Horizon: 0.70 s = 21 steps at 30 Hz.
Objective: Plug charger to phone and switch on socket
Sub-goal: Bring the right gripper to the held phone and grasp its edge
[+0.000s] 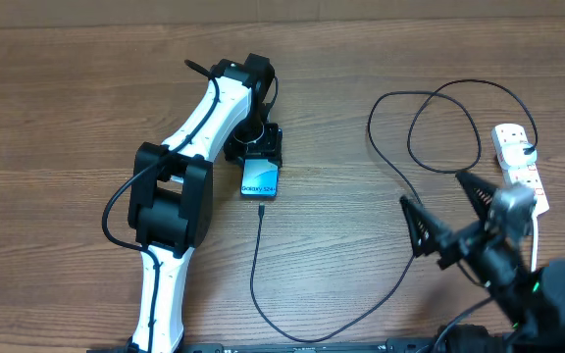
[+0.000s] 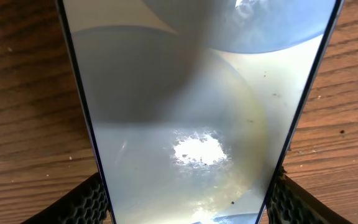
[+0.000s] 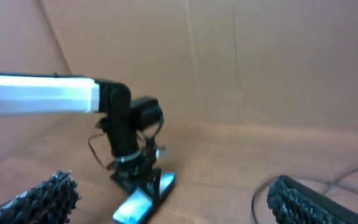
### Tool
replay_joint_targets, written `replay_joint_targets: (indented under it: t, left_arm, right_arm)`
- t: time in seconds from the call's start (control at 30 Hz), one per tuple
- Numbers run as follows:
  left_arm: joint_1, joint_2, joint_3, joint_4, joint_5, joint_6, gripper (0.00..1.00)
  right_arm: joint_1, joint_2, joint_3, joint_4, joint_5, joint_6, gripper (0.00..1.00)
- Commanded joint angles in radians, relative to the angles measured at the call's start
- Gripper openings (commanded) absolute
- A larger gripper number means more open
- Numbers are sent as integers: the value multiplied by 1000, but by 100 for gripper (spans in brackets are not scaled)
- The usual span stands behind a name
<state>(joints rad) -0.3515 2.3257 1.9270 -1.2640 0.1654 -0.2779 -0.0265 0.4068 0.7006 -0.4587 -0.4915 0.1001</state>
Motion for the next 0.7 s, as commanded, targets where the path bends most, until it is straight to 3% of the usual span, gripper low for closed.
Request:
replay_joint_targets:
  t: [0.0, 0.27, 0.43, 0.57, 0.67]
  left_arm:
    - [5, -48, 32, 1, 20, 20, 49]
    - [5, -48, 32, 9, 21, 19, 50]
    - [5, -48, 32, 11, 21, 19, 51]
    - [5, -48, 32, 14, 58, 17, 51]
    - [5, -48, 32, 19, 72, 11, 52]
  right_arm:
    - [-5, 204, 212, -160, 3, -4, 100]
    - [-5, 642, 570, -539, -2, 0, 100]
    - [-5, 829, 623, -511, -100, 5, 100]
    - [11, 942, 620, -497, -241, 4, 84]
    - [51, 1022, 596, -481, -247, -3, 82]
